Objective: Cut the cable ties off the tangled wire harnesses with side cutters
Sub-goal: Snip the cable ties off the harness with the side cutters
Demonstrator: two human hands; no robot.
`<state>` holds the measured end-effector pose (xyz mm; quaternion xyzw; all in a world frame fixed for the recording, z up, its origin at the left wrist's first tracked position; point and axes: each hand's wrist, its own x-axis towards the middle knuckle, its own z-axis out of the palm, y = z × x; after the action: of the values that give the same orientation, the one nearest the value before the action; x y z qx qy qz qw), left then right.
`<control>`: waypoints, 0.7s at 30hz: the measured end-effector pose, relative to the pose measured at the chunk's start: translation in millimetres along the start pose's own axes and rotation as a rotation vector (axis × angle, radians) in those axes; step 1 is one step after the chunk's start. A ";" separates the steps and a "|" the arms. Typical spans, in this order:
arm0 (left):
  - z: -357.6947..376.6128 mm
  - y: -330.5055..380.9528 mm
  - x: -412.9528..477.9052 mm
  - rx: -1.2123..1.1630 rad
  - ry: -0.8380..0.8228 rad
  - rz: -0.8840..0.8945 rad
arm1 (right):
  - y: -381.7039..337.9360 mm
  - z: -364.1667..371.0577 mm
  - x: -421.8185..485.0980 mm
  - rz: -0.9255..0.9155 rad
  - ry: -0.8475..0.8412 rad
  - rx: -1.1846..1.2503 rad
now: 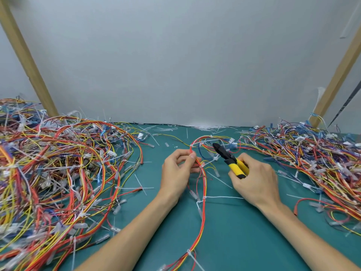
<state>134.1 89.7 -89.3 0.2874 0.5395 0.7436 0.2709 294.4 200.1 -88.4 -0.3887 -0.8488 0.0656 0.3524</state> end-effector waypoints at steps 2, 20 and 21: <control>-0.3 -1.9 0.4 0.063 0.065 0.035 | -1.9 -1.2 -1.4 -0.013 -0.024 -0.017; -13.1 0.4 8.6 0.257 -0.127 -0.038 | -3.0 1.2 -0.2 -0.103 -0.119 -0.092; -13.0 0.4 8.3 0.262 -0.132 -0.039 | -3.0 1.1 0.0 -0.096 -0.124 -0.088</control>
<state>118.9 87.1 -91.1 0.3581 0.6186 0.6409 0.2800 291.9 198.2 -88.0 -0.3580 -0.8886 0.0353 0.2847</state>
